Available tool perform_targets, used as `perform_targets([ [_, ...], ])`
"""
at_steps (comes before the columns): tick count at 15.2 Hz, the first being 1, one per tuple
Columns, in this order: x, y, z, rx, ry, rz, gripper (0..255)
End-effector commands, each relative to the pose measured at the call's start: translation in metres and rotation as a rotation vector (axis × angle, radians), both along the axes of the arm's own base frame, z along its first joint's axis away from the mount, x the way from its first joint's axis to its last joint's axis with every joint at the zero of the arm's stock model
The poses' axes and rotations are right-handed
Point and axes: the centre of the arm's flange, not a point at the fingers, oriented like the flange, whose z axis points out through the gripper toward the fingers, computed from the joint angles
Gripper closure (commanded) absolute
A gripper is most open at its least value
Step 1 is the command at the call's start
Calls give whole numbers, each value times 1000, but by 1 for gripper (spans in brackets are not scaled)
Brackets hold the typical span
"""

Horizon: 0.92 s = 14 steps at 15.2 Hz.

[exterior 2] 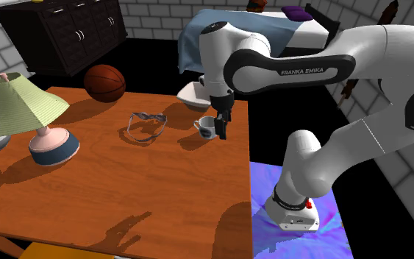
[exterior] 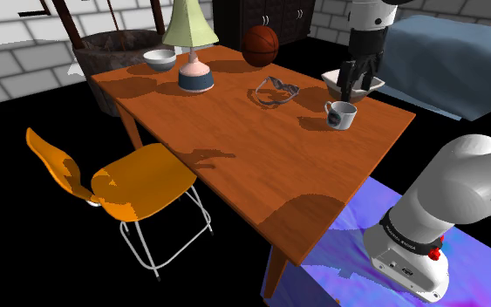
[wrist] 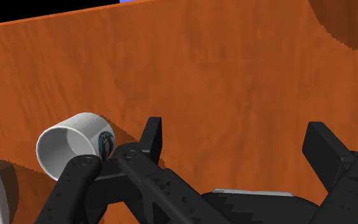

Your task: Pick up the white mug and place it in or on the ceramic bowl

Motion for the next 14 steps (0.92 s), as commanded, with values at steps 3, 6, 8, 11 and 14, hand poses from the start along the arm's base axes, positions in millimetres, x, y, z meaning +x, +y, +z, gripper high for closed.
perform_targets([
  [3,7,-19,-16,1,-14,1,0],
  [6,19,-46,-40,2,-35,2,0],
  [8,27,-65,-56,3,-49,3,0],
  [11,39,-93,-79,5,-69,4,0],
  [14,52,-120,-103,6,-90,6,0],
])
